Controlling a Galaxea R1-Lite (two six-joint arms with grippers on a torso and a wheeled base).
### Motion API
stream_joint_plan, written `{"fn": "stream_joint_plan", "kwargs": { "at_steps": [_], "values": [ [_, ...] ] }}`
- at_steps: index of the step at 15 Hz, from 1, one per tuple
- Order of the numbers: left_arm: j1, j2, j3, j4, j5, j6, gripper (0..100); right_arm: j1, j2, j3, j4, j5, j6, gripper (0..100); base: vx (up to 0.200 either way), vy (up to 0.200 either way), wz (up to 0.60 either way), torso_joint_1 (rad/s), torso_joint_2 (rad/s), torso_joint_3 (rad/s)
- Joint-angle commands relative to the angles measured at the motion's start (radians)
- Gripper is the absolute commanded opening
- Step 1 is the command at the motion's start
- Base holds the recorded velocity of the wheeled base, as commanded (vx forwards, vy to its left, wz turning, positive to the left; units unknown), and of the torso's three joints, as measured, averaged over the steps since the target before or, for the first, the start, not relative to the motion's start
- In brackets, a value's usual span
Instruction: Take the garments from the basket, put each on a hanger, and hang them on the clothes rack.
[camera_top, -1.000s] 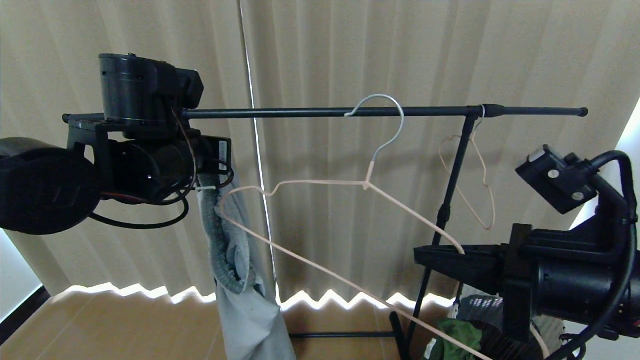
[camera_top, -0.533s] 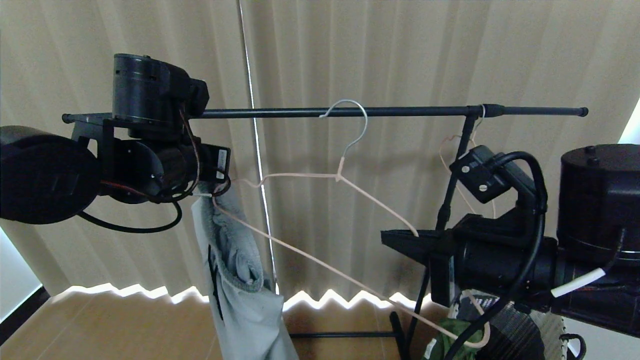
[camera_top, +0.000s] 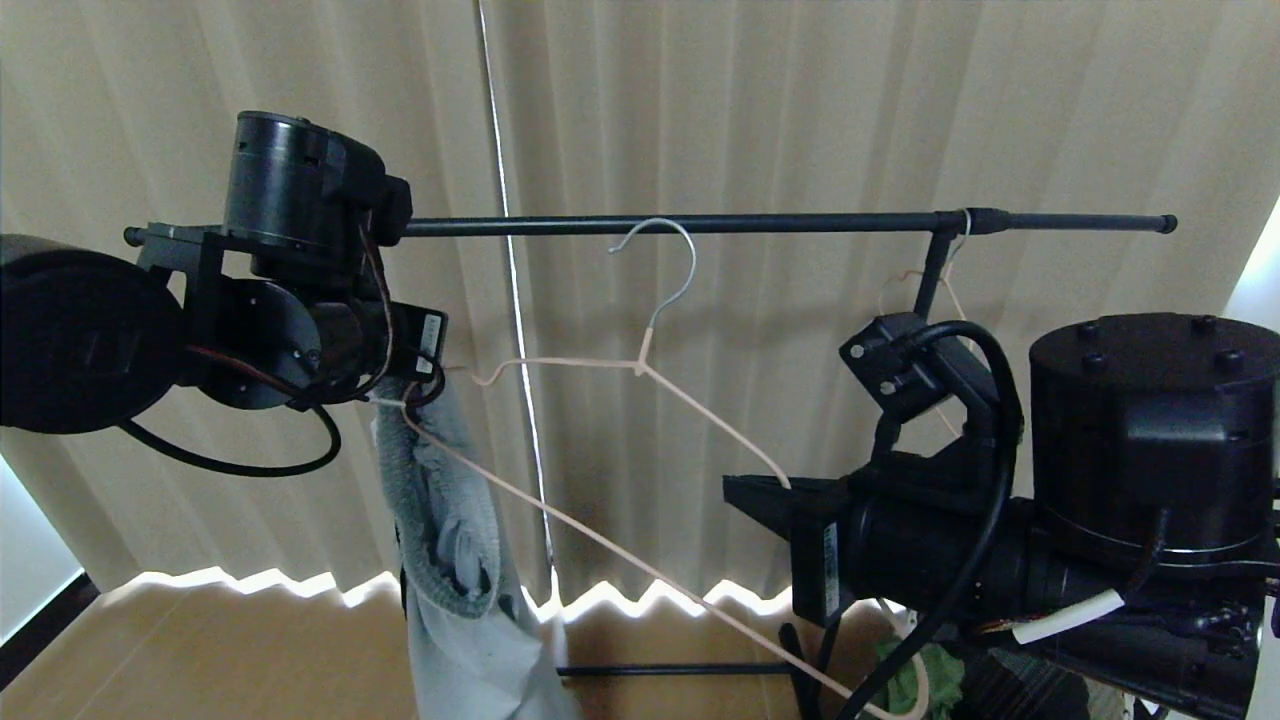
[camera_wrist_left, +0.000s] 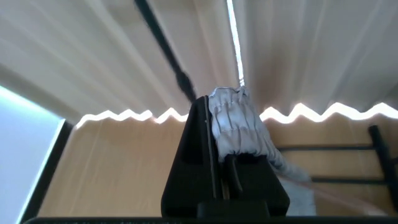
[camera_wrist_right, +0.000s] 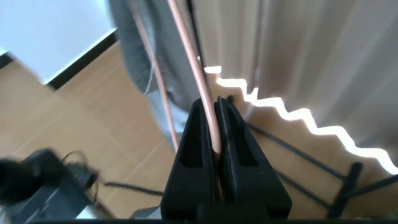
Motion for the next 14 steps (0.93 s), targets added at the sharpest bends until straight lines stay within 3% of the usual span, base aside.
{"fn": "stream_joint_plan", "kwargs": {
  "at_steps": [1,7,10,14],
  "values": [
    [0.002,-0.013,0.004,0.009,0.002,0.0,0,0.001,0.009,-0.004,-0.016,-0.009,0.006,0,0.0,0.0,0.0,0.0,0.0,0.0],
    [-0.004,-0.046,0.009,0.088,0.002,-0.002,0,0.001,0.073,-0.021,-0.127,-0.072,0.008,0,0.0,0.0,0.0,0.0,0.0,0.0],
    [-0.001,-0.049,0.007,0.094,0.002,-0.006,0,0.073,0.091,-0.032,-0.142,-0.075,0.016,0,0.0,0.0,0.0,0.0,0.0,0.0],
    [0.0,-0.043,0.001,0.092,0.002,-0.025,0,0.185,0.121,-0.029,-0.139,-0.078,0.086,0,0.0,0.0,0.0,0.0,0.0,0.0]
  ]
}}
